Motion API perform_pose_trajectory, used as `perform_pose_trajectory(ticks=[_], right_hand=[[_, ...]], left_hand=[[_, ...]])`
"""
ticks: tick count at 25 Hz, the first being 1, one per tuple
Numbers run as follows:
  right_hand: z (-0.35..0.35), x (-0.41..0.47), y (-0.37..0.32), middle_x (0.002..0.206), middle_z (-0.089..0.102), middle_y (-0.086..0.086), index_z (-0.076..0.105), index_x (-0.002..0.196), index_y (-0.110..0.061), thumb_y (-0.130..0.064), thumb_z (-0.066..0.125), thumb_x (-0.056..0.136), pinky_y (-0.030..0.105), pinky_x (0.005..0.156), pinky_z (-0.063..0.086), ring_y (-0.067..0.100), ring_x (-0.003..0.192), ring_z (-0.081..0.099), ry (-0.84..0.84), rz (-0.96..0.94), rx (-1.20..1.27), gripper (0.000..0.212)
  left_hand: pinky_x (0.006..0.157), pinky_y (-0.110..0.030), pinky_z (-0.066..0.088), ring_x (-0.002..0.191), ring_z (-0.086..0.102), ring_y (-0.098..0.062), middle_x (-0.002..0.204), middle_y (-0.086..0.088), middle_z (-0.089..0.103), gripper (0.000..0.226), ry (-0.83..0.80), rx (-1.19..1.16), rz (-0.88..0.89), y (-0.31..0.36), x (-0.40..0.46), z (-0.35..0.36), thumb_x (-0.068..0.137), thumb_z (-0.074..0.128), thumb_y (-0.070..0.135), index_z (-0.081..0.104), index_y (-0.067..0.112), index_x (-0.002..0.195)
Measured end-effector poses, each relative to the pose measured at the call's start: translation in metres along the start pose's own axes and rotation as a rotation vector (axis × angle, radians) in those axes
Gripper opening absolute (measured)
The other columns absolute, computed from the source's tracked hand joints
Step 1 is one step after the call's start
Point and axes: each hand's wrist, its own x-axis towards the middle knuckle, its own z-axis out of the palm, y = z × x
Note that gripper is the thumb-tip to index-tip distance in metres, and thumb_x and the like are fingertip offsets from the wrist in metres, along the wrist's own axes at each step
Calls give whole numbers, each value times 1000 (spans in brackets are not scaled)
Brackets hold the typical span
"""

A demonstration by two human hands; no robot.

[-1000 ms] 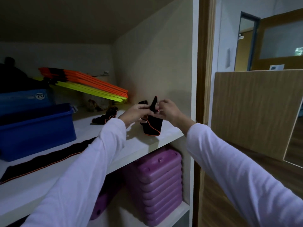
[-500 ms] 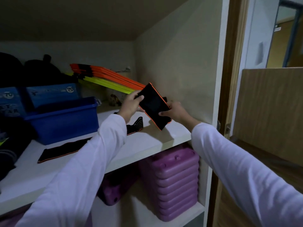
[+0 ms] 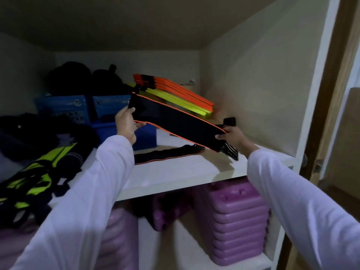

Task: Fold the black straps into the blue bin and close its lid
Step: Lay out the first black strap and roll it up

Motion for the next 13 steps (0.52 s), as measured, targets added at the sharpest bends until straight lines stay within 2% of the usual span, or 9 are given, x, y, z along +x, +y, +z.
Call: perform_pose_trajectory(ticks=[2, 4, 5, 7, 8, 10, 12, 13], right_hand=[[8, 3, -8, 69, 54, 4, 60, 79, -4, -1, 64, 83, 29, 69, 42, 24, 80, 55, -39, 76, 38, 7], [18, 7, -15, 68, 53, 7, 55, 66, -7, -2, 66, 82, 28, 61, 39, 25, 76, 53, -60, 146, -19, 20], [23, 9, -19, 71, 54, 9, 54, 65, -6, -3, 68, 80, 28, 58, 39, 25, 76, 53, -65, 172, -57, 21], [34, 8, -25, 77, 57, 12, 56, 79, -1, -4, 71, 78, 25, 51, 37, 25, 71, 54, -63, 223, -143, 15], [38, 7, -27, 80, 58, 13, 57, 88, -1, -5, 71, 78, 25, 48, 36, 25, 70, 56, -62, 229, -197, 18], [45, 5, -27, 92, 62, 15, 60, 96, 0, -6, 72, 77, 25, 50, 38, 28, 81, 63, -61, 209, -344, 23], [54, 0, -28, 101, 64, 17, 58, 84, -2, -7, 71, 76, 28, 62, 44, 31, 93, 65, -56, 171, -463, 16], [60, -3, -28, 101, 64, 17, 55, 79, -4, -7, 70, 76, 31, 70, 47, 31, 95, 64, -60, 155, -503, 16]], left_hand=[[35, -17, 49, 65, 53, -19, 89, -8, 56, 12, 74, 108, -64, -2, 5, -33, 92, 47, 10, 55, 9, 84], [34, -16, 47, 61, 53, -21, 79, -8, 52, 16, 138, 258, -142, -6, 4, -67, 84, 54, 12, 53, 11, 68], [36, -16, 46, 58, 56, -23, 76, -9, 51, 16, 151, 341, -184, -8, 2, -83, 78, 57, 13, 51, 11, 63], [34, -13, 40, 35, 59, -22, 67, -13, 47, 18, 112, 525, -290, -12, -2, -106, 76, 58, 9, 47, 8, 62], [31, -9, 35, 21, 50, -18, 61, -12, 43, 20, 80, 635, -334, -14, -5, -114, 79, 56, 6, 45, 7, 62], [32, -12, 34, 11, 34, -14, 43, -11, 39, 23, 28, 844, -405, -13, -11, -124, 81, 53, 4, 42, 5, 60], [39, -17, 37, 13, 30, -14, 28, -8, 36, 25, 4, 1019, -467, -10, -16, -129, 80, 52, 3, 41, 5, 58], [41, -18, 37, 16, 31, -14, 28, -8, 36, 26, 1, 1082, -495, -8, -18, -131, 80, 51, 3, 40, 5, 57]])
